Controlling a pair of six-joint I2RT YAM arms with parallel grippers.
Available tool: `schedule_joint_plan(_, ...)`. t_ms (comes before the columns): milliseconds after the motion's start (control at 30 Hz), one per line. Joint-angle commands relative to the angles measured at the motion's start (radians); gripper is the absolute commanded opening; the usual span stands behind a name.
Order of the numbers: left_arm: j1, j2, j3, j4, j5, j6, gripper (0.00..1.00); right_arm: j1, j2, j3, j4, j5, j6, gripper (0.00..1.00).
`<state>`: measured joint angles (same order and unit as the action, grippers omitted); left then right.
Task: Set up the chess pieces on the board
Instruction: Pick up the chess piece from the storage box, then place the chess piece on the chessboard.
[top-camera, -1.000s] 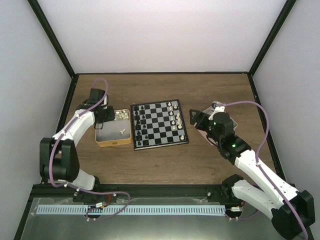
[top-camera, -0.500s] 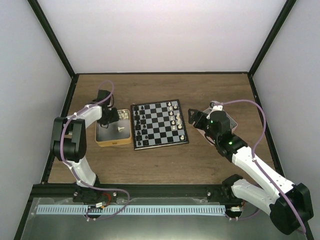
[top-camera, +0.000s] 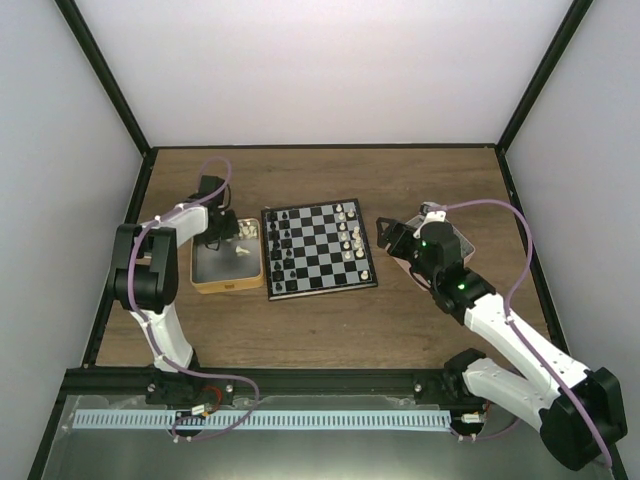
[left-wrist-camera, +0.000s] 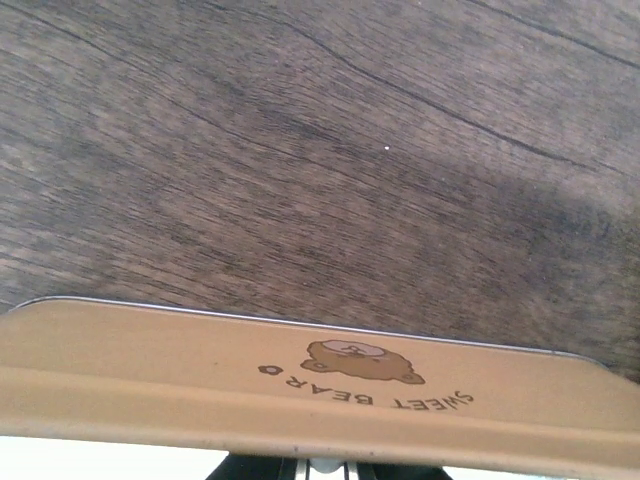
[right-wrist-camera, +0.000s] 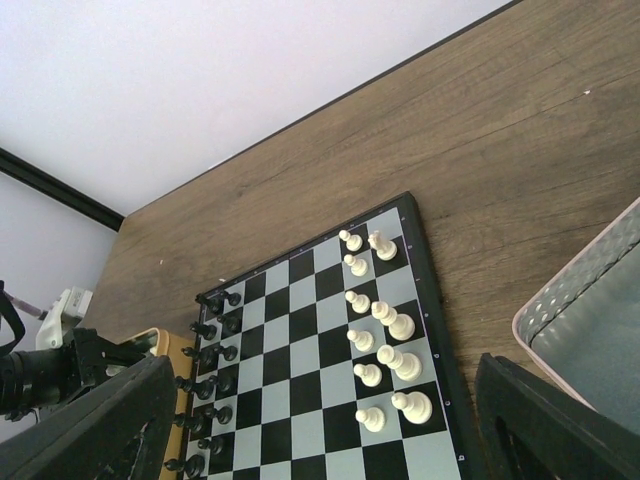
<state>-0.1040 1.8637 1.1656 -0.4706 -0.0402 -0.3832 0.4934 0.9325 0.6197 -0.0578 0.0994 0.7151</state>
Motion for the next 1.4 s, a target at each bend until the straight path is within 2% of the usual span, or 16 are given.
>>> schedule_joint_plan(0, -0.008, 0.002, 0.013, -0.004, -0.016, -0.002, 0.04, -0.001, -0.025, -0.007, 0.014, 0.026, -0.013, 0.84)
schedule_joint_plan(333, -0.116, -0.19, 0.035, -0.126, -0.096, -0.002, 0.04, 0.0, -0.037, -0.007, 0.012, 0.031, -0.013, 0.84)
schedule_joint_plan(567, -0.328, -0.256, 0.099, -0.172, -0.152, -0.026, 0.04, -0.001, -0.077, -0.007, -0.01, 0.08, -0.015, 0.83)
schedule_joint_plan(767, -0.545, -0.176, 0.167, -0.139, -0.107, -0.093, 0.06, -0.001, -0.154, -0.017, -0.052, 0.173, 0.0, 0.84)
schedule_joint_plan(967, -0.698, -0.02, 0.232, -0.099, -0.082, -0.158, 0.09, -0.002, -0.234, -0.04, -0.087, 0.248, 0.026, 0.84)
schedule_joint_plan(1100, -0.752, 0.073, 0.287, -0.107, -0.082, -0.165, 0.09, -0.001, -0.268, -0.049, -0.103, 0.278, 0.03, 0.84)
schedule_joint_plan(1367, -0.798, 0.165, 0.364, -0.132, -0.071, -0.168, 0.12, -0.001, -0.27, -0.057, -0.104, 0.285, 0.034, 0.84)
